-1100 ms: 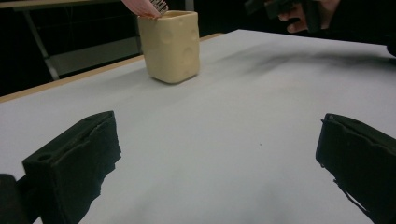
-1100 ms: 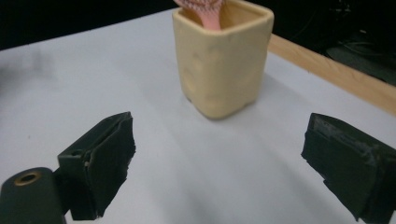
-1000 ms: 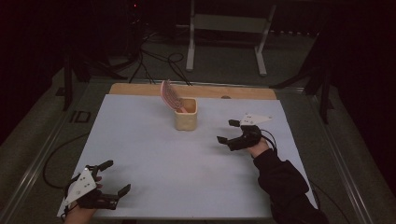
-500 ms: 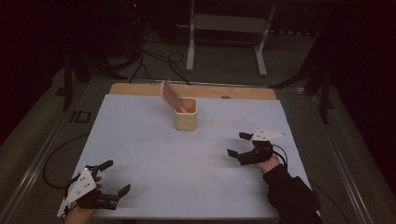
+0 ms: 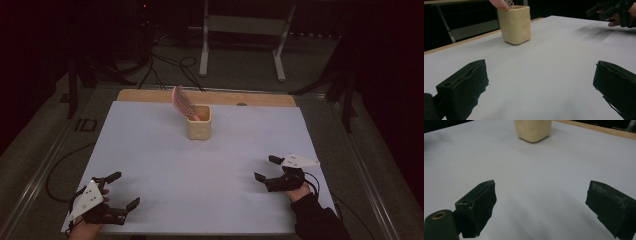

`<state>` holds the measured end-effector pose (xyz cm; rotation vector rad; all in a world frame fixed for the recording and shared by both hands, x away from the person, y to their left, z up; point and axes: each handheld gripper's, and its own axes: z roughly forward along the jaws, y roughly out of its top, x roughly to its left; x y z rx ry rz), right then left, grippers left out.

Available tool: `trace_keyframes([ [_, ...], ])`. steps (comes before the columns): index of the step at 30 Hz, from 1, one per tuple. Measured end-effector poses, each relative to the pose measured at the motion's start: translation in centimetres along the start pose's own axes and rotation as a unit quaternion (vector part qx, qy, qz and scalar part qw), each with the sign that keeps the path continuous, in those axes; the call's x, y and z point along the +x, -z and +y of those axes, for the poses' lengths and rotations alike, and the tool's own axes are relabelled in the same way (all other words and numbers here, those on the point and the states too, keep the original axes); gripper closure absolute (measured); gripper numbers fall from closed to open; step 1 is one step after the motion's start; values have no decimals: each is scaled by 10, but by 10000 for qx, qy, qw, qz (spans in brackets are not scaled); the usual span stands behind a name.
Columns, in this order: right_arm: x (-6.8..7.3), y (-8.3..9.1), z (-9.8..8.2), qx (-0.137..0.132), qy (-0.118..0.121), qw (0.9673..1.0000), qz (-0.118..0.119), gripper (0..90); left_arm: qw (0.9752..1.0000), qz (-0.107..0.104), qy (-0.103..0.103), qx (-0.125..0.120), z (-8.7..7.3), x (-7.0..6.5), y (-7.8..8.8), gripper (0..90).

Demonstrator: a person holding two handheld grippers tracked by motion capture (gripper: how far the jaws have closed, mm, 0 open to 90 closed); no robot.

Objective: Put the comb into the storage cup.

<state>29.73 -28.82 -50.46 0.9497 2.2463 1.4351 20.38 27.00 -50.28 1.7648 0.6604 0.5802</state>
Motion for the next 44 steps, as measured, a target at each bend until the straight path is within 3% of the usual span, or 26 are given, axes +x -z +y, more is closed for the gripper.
trace_keyframes([
  [8,7,22,-14,91,39,9994,-337,92,10000,-2,-5,6,0,0,0,0],
  [12,12,27,-22,177,-48,9991,-371,92,10000,-4,-16,7,0,0,0,0],
  [20,21,28,-29,374,45,9982,-467,92,10000,-2,-22,25,0,-1,0,0],
  [25,20,27,-28,337,97,9977,-584,92,10000,-12,-29,34,0,-1,-1,0],
  [44,17,22,-29,438,98,9967,-682,92,10000,-4,-9,44,-1,0,-1,0],
])
